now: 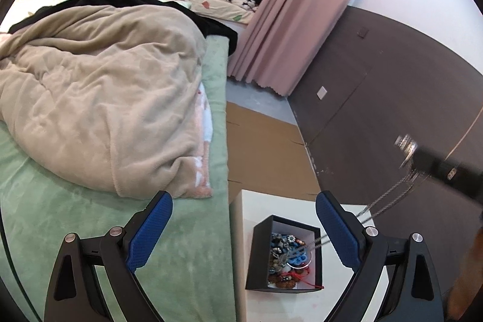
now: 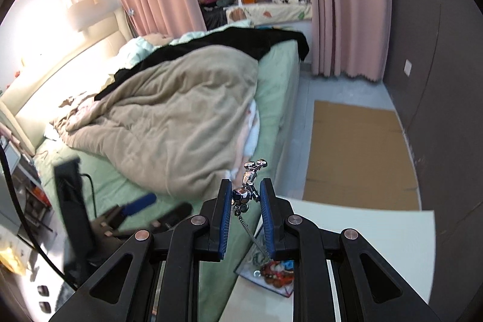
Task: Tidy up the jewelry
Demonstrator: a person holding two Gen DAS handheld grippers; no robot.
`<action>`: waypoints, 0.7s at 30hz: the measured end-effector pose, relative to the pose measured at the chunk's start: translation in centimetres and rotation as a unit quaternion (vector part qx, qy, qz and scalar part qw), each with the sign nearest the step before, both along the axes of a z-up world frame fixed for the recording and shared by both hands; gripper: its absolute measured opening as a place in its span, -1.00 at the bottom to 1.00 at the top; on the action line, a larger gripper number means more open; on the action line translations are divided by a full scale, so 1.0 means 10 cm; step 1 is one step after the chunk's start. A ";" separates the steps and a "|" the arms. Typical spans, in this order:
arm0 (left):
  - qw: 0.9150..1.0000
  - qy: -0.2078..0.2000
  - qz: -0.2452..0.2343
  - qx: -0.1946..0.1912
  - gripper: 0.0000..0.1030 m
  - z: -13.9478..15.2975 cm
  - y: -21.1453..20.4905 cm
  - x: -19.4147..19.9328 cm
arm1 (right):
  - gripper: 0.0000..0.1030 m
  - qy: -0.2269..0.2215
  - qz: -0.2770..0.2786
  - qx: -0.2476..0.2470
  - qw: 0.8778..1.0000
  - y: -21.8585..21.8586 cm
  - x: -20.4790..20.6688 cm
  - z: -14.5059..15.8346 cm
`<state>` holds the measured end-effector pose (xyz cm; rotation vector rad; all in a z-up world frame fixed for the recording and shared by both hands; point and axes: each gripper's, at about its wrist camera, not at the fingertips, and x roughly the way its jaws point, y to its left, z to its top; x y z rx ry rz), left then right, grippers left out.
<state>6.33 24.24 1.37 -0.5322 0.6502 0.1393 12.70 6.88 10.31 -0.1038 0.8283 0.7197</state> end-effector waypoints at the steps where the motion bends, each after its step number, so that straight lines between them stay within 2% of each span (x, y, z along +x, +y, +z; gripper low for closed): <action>1: 1.000 -0.001 0.003 0.000 0.86 0.00 0.02 -0.01 | -0.61 0.007 -0.001 0.002 1.000 0.00 0.02 -0.07; 8: 1.000 0.000 0.013 0.003 0.86 -0.02 0.09 -0.03 | -0.60 0.047 -0.006 0.012 0.999 -0.04 0.14 -0.41; 10: 1.000 0.005 0.011 0.008 0.86 -0.04 0.07 -0.01 | -0.38 0.060 -0.003 0.002 0.998 -0.02 0.16 -0.49; 11: 1.000 0.006 0.009 0.008 0.86 -0.04 0.07 -0.01 | 0.01 0.069 0.000 -0.003 0.998 -0.01 0.17 -0.52; 12: 1.000 0.007 0.008 0.010 0.86 -0.05 0.05 0.00 | 0.24 0.075 -0.002 -0.002 0.997 -0.04 0.17 -0.54; 15: 1.000 0.011 0.004 0.014 0.86 -0.04 0.01 0.02 | 0.31 0.061 -0.013 0.007 0.998 -0.23 0.14 -0.49; 19: 1.000 0.007 -0.007 0.028 0.86 0.04 -0.13 0.04 | 0.38 0.066 -0.032 0.013 0.997 -0.52 0.12 -0.46; 21: 0.999 0.007 -0.014 0.036 0.86 0.08 -0.24 0.04 | 0.65 0.065 -0.043 0.019 0.997 -0.70 0.11 -0.44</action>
